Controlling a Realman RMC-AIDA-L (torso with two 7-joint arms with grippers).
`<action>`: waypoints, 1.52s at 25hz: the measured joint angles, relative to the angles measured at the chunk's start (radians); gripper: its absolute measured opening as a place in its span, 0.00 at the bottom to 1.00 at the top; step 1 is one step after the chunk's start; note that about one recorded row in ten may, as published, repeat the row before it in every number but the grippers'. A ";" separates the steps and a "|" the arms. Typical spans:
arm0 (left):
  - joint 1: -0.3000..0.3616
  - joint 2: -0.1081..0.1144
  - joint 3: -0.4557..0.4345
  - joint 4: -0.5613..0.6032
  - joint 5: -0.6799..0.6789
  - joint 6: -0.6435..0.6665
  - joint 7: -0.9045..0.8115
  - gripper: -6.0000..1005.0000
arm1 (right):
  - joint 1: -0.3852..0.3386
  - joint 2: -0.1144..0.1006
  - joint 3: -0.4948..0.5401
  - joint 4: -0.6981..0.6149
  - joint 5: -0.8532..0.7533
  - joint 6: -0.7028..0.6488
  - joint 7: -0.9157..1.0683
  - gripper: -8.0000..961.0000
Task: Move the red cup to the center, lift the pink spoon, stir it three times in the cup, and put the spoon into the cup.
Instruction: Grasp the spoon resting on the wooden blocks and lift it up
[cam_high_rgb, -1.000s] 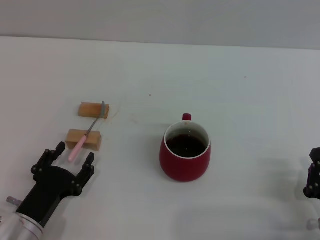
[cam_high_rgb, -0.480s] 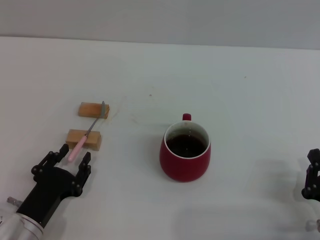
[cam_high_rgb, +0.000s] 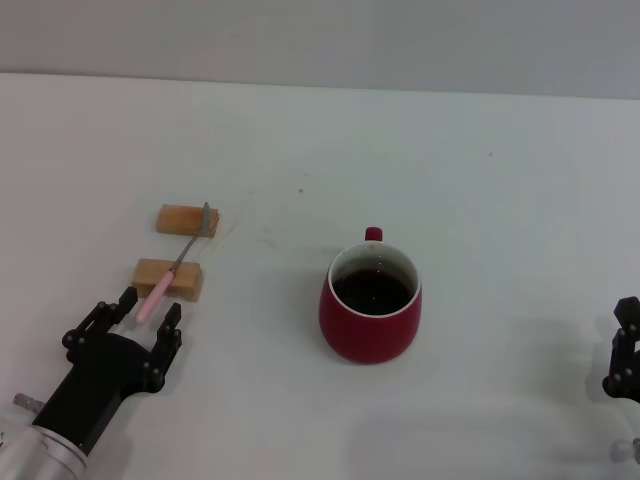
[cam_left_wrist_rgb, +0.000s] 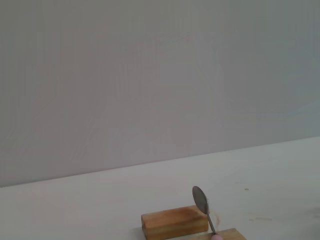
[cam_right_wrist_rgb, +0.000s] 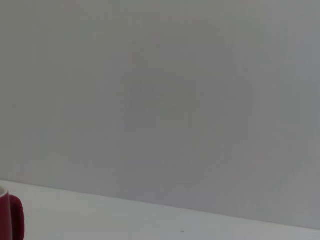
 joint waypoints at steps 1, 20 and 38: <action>0.000 0.000 0.000 0.000 0.000 0.000 0.000 0.54 | 0.000 0.000 0.000 0.000 0.000 0.000 0.000 0.01; -0.001 0.000 -0.014 0.000 0.000 0.000 0.000 0.48 | 0.002 0.000 0.000 0.000 0.000 0.000 0.000 0.01; -0.005 0.001 -0.035 0.003 -0.002 -0.005 0.000 0.14 | -0.002 0.000 0.000 0.000 0.000 0.000 -0.003 0.01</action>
